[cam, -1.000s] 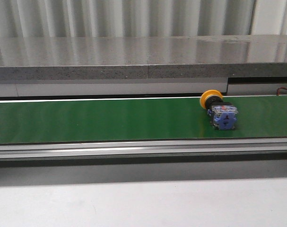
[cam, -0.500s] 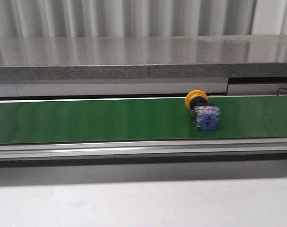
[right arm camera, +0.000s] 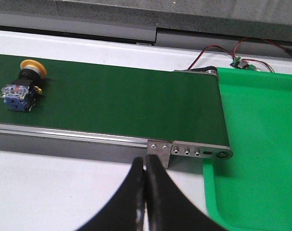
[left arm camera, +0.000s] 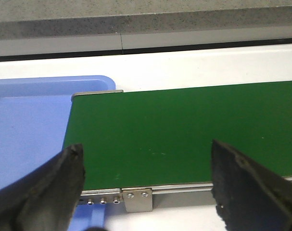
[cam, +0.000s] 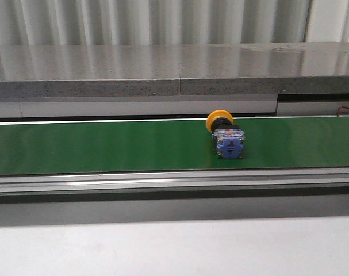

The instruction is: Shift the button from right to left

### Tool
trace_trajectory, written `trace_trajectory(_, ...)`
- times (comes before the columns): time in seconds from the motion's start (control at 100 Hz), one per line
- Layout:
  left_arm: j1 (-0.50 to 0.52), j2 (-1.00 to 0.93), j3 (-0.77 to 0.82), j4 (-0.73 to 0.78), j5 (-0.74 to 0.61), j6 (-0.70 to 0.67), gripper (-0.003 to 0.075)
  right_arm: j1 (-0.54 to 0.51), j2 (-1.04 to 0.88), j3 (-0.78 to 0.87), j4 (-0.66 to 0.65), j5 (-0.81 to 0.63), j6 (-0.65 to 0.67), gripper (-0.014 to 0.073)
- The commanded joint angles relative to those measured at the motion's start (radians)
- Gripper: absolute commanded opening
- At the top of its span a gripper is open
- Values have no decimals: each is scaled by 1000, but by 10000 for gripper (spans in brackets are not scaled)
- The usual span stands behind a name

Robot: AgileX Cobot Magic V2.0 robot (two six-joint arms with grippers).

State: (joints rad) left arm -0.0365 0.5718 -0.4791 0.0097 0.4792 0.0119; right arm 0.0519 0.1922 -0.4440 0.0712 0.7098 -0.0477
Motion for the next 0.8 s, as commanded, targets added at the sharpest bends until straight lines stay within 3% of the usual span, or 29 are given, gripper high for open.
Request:
trace_trajectory(0.0, -1, 43, -96, -36, 3, -2, 533, 3, 9, -22, -7, -79, -7, -66)
trace_trajectory(0.14, -1, 149, -213, -85, 111, 6, 533, 3, 9, -22, -7, -79, -7, -66)
trace_trajectory(0.39, -18, 364, -366, -336, 207, 152, 534, 3, 9, -22, -7, -79, -7, -66)
trace_trajectory(0.79, -262, 728, -628, -397, 323, 114, 534, 3, 9, -22, -7, -79, -7, -66)
